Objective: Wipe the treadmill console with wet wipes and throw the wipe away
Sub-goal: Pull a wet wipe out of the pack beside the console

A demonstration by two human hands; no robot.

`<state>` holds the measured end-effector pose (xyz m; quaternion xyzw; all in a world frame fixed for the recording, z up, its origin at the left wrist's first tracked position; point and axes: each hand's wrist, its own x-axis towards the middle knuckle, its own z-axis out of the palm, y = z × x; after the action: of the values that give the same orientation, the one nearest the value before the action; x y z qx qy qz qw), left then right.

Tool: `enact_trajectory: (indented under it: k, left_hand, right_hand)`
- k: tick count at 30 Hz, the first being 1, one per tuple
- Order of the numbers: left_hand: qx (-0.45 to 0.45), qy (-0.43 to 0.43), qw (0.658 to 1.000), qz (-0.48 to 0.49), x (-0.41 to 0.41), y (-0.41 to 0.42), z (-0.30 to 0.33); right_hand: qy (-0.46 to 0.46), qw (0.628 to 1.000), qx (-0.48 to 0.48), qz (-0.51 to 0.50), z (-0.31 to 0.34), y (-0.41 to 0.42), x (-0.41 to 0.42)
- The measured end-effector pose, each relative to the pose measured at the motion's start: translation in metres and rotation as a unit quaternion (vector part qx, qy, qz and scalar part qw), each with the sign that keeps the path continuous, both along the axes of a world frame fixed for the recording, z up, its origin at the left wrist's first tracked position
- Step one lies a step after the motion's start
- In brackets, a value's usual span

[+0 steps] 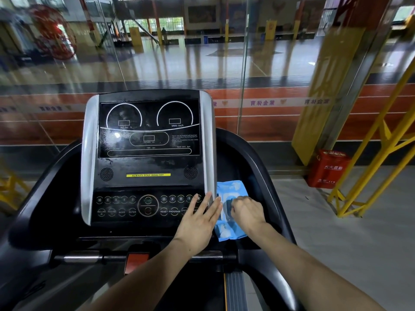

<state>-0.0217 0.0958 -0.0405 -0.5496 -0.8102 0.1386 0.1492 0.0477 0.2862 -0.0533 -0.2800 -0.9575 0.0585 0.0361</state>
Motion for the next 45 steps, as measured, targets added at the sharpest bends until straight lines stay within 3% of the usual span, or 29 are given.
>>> enact_trajectory:
  k: [17, 29, 35, 45]
  left_hand:
    - [-0.010, -0.011, 1.000, 0.012, 0.000, 0.002, -0.003]
    - [0.002, -0.022, 1.000, 0.013, 0.001, 0.003, -0.005]
    - [0.012, -0.029, 0.999, 0.010, -0.002, 0.003, -0.007]
    - [0.018, -0.027, 0.999, 0.010, 0.001, 0.003, -0.005]
  right_hand:
    - [0.010, 0.997, 0.019, 0.072, -0.024, 0.009, 0.001]
    - [-0.040, 0.980, 0.137, 0.141, -0.009, 0.016, 0.005]
    - [-0.094, 0.953, 0.201, 0.205, -0.003, 0.016, -0.004]
    - [-0.070, 0.932, 0.254, 0.249, -0.022, 0.035, -0.010]
